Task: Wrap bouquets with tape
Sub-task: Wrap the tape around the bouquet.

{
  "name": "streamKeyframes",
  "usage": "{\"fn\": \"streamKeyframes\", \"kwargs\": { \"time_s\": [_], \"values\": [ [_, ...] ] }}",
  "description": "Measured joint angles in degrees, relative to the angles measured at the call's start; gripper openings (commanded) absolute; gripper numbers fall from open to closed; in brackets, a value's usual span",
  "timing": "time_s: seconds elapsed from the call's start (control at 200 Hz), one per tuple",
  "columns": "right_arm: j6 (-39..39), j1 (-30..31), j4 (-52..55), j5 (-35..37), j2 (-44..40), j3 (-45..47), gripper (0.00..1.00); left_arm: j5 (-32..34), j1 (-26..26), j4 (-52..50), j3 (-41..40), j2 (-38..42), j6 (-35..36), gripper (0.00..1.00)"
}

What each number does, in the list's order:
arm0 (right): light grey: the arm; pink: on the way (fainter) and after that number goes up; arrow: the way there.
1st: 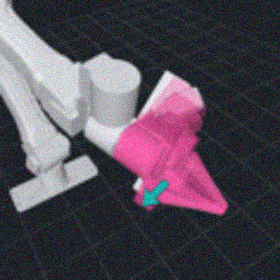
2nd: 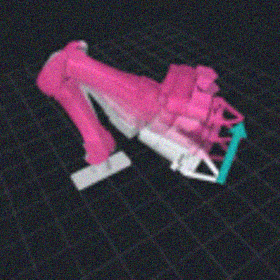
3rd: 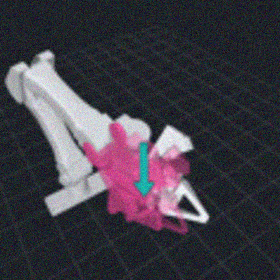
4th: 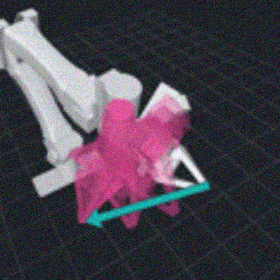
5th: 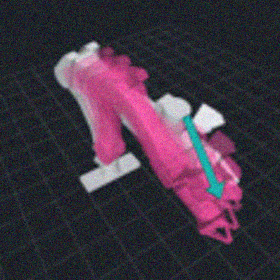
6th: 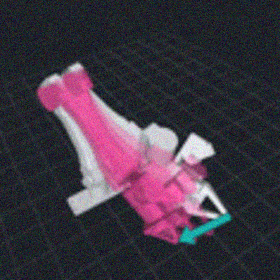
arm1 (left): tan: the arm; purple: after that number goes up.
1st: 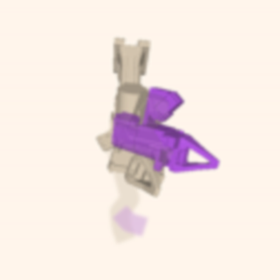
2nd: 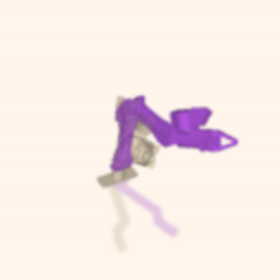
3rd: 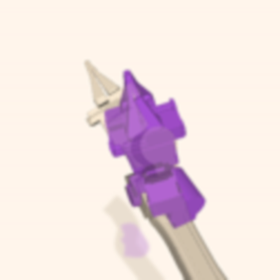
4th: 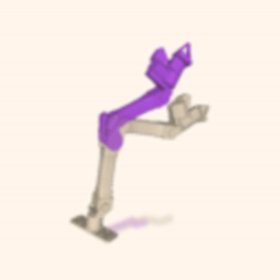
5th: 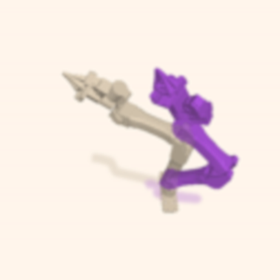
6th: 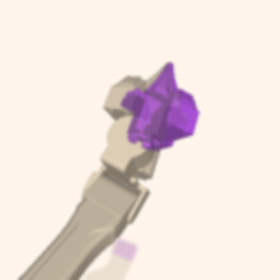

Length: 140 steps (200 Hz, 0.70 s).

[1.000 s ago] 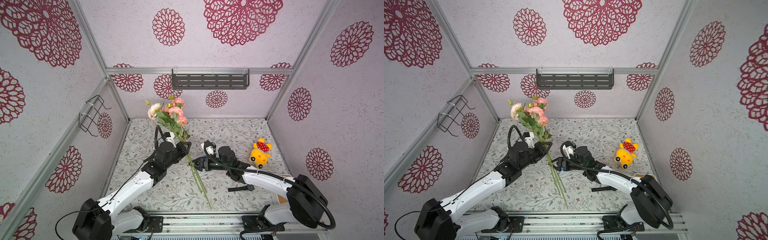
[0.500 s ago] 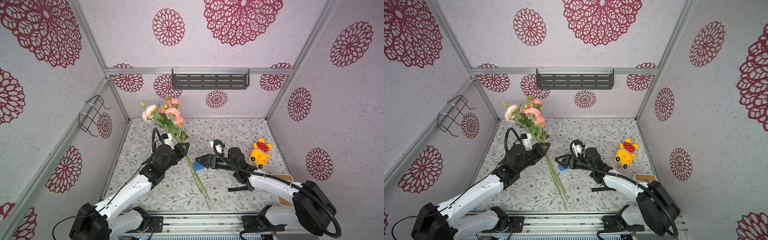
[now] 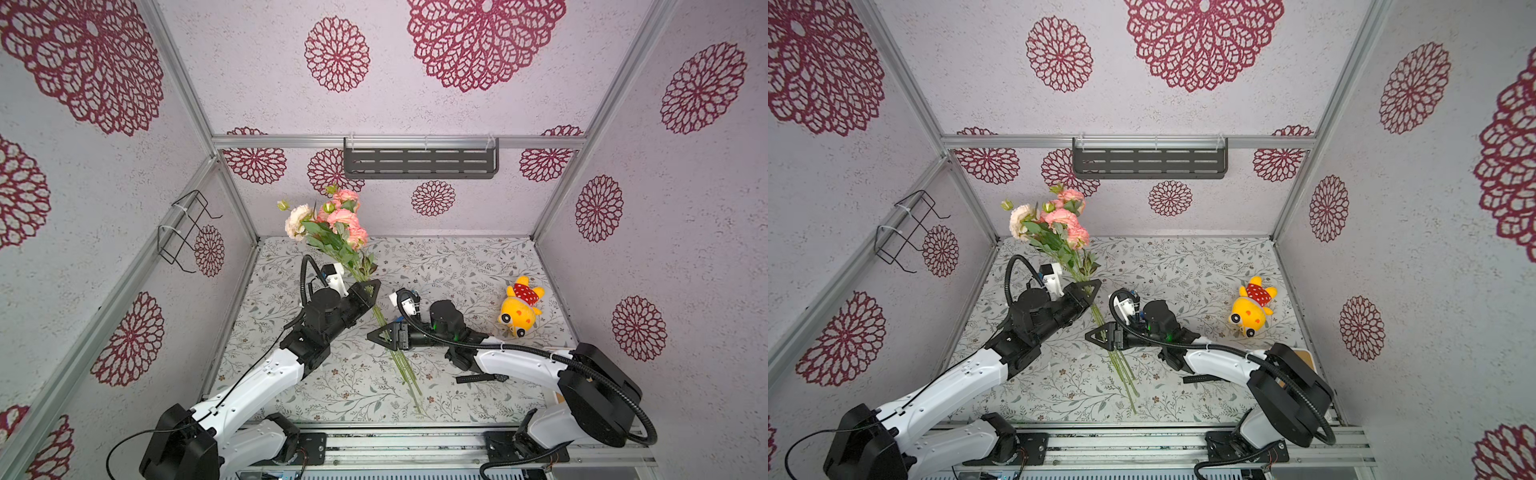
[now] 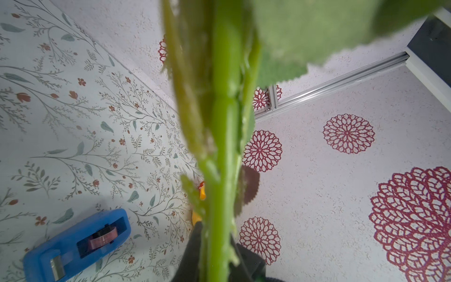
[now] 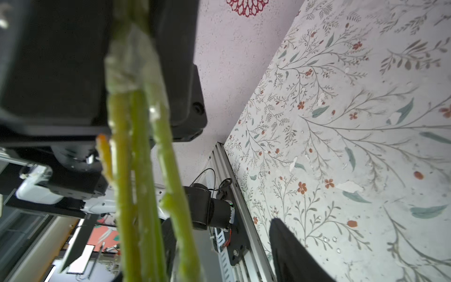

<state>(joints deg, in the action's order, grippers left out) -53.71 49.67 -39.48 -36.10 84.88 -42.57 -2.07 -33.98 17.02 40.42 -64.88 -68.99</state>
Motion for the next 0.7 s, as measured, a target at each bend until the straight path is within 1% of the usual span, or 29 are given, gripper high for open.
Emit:
{"fn": "streamKeyframes", "kwargs": {
  "time_s": [0.07, 0.105, 0.135, 0.16, 0.22, 0.285, 0.36, 0.43, 0.51, 0.62, 0.701],
  "values": [
    [-0.4, 0.2, -2.1, 0.2, -0.2, 0.4, 0.18, 0.3, 0.0, 0.3, -0.6, 0.0, -0.1, 0.0],
    [-0.2, 0.3, -2.4, 0.3, -0.4, 0.5, 0.06, 0.5, 0.0, 0.4, -0.8, 0.0, -0.1, 0.0],
    [0.3, 0.4, -2.4, 0.5, -0.8, 0.6, 0.0, 0.7, 0.0, 0.4, -1.0, 0.0, -0.2, 0.0],
    [0.6, 0.5, -1.7, 1.0, -1.2, 0.7, 0.0, 0.7, 0.0, 0.4, -1.0, 0.0, -0.4, 0.01],
    [2.0, 0.9, 0.3, 1.9, -2.2, 0.6, 0.0, 0.7, -0.1, 0.3, -1.0, 0.0, -0.5, 0.08],
    [4.9, 1.6, 5.1, 4.2, -3.5, -0.2, 0.0, 1.1, -0.2, 0.1, -1.0, 0.0, -0.5, 0.15],
    [9.4, 2.8, 12.8, 8.5, -4.9, -2.4, 0.0, 1.6, -0.3, -0.8, -1.0, 0.2, -0.3, 0.21],
    [13.5, 4.1, 19.9, 13.4, -5.7, -4.8, 0.0, 2.4, -0.4, -3.5, -0.4, 0.7, -0.1, 0.3],
    [17.0, 5.4, 27.0, 18.9, -5.9, -7.1, 0.0, 3.7, -0.5, -8.8, 1.2, 1.1, -0.2, 0.32],
    [20.5, 6.7, 33.4, 25.0, -5.9, -8.8, 0.0, 5.1, -0.5, -14.8, 2.8, 1.2, -0.2, 0.34],
    [22.1, 7.6, 36.9, 28.4, -5.9, -9.2, 0.0, 5.6, -0.5, -17.6, 2.9, 1.2, -0.5, 0.39]
  ]
}}
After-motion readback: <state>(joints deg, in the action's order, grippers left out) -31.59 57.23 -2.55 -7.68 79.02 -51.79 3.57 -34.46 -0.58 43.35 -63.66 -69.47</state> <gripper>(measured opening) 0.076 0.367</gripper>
